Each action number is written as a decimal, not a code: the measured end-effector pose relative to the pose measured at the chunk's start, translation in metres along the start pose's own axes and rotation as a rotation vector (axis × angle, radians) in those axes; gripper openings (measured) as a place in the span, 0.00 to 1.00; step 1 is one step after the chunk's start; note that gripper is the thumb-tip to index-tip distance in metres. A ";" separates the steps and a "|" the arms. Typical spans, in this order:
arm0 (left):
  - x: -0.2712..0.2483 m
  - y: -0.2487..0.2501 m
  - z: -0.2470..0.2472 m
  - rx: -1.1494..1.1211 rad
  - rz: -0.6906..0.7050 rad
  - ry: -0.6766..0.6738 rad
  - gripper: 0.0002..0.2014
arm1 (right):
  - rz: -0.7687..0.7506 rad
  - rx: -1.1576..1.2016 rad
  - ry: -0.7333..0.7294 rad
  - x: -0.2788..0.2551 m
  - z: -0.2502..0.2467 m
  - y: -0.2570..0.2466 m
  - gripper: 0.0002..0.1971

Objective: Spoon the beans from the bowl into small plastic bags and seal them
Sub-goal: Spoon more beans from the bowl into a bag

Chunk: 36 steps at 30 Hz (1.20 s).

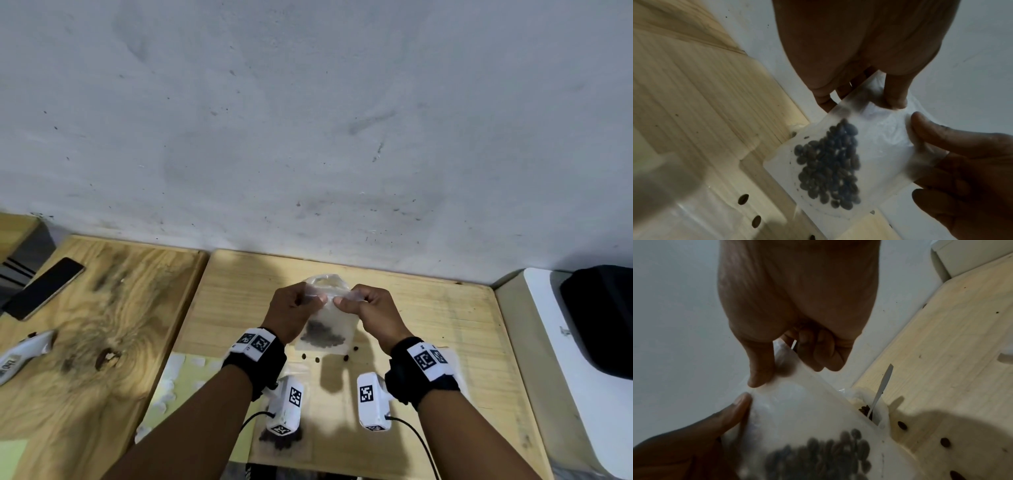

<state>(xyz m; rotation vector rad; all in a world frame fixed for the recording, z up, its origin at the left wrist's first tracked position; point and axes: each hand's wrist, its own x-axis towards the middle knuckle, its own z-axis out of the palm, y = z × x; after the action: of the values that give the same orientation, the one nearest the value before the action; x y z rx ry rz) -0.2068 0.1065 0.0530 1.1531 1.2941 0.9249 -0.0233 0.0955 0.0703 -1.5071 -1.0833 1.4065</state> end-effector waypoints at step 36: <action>-0.051 -0.055 -0.047 0.108 -0.346 -0.053 0.13 | 0.132 -0.380 -0.169 -0.048 0.031 0.071 0.18</action>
<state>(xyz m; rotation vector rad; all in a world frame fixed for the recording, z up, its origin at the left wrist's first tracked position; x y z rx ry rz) -0.2634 0.0502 0.0152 0.9869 1.4581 0.5732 -0.0502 0.0273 0.0163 -1.7772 -1.4409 1.4999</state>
